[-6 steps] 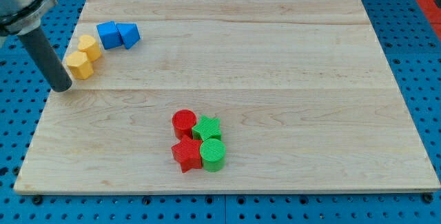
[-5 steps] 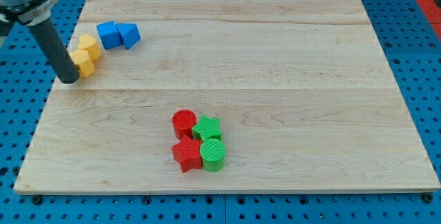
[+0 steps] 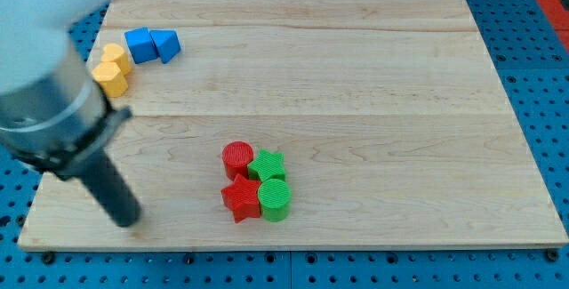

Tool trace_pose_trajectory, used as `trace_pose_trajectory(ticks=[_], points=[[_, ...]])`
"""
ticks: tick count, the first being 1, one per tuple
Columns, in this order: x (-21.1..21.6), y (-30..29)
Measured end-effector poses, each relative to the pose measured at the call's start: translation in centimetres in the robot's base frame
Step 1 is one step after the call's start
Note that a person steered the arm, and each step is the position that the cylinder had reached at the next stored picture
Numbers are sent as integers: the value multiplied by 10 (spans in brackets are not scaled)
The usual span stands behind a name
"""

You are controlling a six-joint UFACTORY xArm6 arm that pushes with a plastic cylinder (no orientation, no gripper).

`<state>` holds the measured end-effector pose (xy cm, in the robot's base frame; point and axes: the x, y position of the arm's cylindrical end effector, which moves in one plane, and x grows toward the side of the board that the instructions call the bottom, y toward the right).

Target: Separate the red circle from the group of block

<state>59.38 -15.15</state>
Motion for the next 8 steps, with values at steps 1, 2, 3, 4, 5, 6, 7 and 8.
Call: trace_pose_trajectory(ticks=[1,2,3,4,5,6,7,8], points=[[0,67],[-7,89],[-43,92],[-82,79],[-86,58],[-96,58],[-144,60],[-135,56]])
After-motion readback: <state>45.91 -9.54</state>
